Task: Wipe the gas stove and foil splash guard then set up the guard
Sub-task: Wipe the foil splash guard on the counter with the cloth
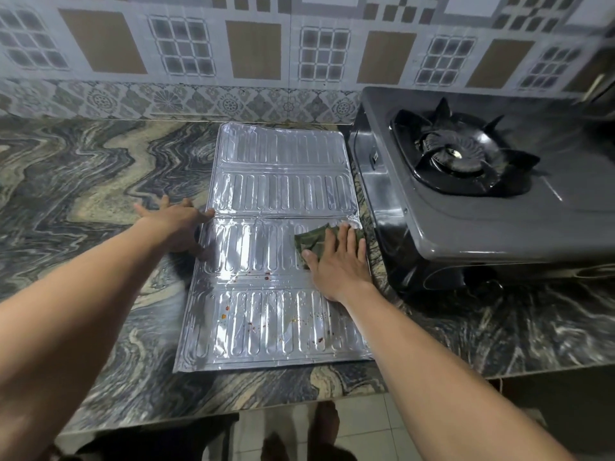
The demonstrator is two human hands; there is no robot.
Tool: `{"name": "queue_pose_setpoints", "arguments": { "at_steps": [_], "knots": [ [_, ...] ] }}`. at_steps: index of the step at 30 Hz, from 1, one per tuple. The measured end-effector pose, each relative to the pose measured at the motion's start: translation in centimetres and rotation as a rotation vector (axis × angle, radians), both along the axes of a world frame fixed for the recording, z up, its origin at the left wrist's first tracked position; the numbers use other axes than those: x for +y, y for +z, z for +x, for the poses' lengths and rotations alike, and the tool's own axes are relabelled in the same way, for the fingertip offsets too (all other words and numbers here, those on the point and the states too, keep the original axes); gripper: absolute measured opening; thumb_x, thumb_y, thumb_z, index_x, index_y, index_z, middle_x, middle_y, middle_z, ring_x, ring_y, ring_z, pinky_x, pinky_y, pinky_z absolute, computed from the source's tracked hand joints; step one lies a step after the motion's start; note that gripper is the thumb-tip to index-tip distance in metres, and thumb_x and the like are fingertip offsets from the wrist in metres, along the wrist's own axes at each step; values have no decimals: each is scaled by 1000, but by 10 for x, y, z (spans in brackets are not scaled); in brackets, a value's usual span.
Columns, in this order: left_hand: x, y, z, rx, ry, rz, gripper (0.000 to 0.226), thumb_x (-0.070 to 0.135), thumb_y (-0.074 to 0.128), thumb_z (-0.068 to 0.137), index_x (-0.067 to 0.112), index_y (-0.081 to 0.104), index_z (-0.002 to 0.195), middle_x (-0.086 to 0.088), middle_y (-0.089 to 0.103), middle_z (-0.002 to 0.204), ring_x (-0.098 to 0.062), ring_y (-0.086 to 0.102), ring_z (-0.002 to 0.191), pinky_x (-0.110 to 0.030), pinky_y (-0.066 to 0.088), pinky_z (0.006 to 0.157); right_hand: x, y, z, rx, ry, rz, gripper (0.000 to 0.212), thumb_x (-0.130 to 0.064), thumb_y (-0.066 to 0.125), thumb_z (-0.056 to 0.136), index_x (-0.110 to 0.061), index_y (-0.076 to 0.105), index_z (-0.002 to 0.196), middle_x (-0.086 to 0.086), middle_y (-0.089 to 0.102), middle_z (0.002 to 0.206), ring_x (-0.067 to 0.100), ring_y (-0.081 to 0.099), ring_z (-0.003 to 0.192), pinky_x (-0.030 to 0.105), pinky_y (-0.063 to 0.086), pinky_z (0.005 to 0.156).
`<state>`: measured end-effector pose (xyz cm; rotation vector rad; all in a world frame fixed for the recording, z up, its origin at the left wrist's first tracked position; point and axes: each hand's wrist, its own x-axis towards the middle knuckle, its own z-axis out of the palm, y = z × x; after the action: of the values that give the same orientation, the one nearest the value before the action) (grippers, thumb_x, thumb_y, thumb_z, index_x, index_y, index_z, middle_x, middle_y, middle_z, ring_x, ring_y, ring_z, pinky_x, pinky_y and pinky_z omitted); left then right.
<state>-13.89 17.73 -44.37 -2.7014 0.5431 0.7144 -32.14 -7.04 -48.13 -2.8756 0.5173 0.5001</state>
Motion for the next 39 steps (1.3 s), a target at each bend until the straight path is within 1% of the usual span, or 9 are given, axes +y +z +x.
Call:
{"name": "queue_pose_setpoints", "arguments": {
  "at_steps": [4, 10, 14, 19, 23, 27, 31, 33, 39],
  "knots": [
    [-2, 0, 0, -16, -16, 16, 112, 67, 80, 61, 50, 17, 152, 2, 18, 163, -44, 7, 149, -84, 14, 100, 6, 0, -5, -8, -9, -8, 74, -57, 8, 101, -9, -4, 157, 27, -26, 156, 40, -25, 146, 56, -10, 119],
    [-1, 0, 0, -25, -22, 10, 110, 65, 80, 64, 49, 16, 153, 1, 19, 162, -43, 8, 149, -82, 16, 101, 10, -2, -14, -32, -14, -22, 74, -60, 6, 101, -15, -10, 157, 22, -24, 159, 37, -24, 147, 54, -11, 119],
    [-3, 2, -5, -44, -29, 13, 107, 64, 77, 70, 47, 13, 154, -2, 7, 166, -43, 5, 150, -80, 16, 104, 7, -3, -13, -9, -21, 4, 71, -60, 6, 100, -23, -20, 155, 18, -28, 158, 33, -27, 146, 52, -13, 119],
    [-3, 2, -22, -89, -72, -59, 91, 57, 70, 82, 49, 13, 153, -4, 4, 166, -40, 5, 151, -77, 16, 107, 5, -1, -11, 35, -20, 9, 69, -59, 6, 101, -24, -23, 153, 17, -31, 157, 33, -28, 146, 53, -11, 119],
    [12, -1, -36, -57, -37, -140, 77, 56, 65, 86, 54, 21, 150, -2, 6, 165, -35, -1, 152, -75, 13, 110, 6, -1, -10, 41, -12, 13, 69, -59, 6, 101, -24, -23, 153, 18, -30, 158, 34, -26, 146, 54, -11, 119],
    [27, 3, -50, -14, -41, -135, 84, 65, 66, 80, 55, 20, 150, -3, -3, 167, -36, -4, 152, -75, 11, 110, 6, -1, -10, 30, 1, -4, 69, -58, 5, 100, -23, -22, 153, 18, -27, 159, 35, -23, 148, 54, -10, 119],
    [32, 3, -57, -2, -23, -131, 90, 69, 70, 73, 58, 20, 148, -1, -1, 167, -34, -5, 152, -76, 11, 110, 8, -2, -10, 26, -3, 0, 70, -57, 7, 101, -21, -22, 153, 19, -27, 159, 35, -23, 148, 55, -9, 119],
    [32, 2, -59, 10, 2, -138, 90, 69, 71, 73, 60, 21, 147, 0, 0, 167, -33, -5, 152, -76, 9, 109, 9, -2, -10, -4, -15, 18, 71, -57, 10, 101, -19, -19, 154, 21, -24, 159, 36, -21, 148, 56, -9, 119],
    [25, 8, -64, 11, -8, -135, 87, 65, 67, 77, 53, 22, 150, 2, 1, 167, -36, -5, 151, -78, 7, 108, 19, -3, -20, -76, -49, 30, 66, -55, 14, 102, -18, 6, 156, 29, -11, 160, 42, -13, 149, 59, -5, 119]
  ]
}}
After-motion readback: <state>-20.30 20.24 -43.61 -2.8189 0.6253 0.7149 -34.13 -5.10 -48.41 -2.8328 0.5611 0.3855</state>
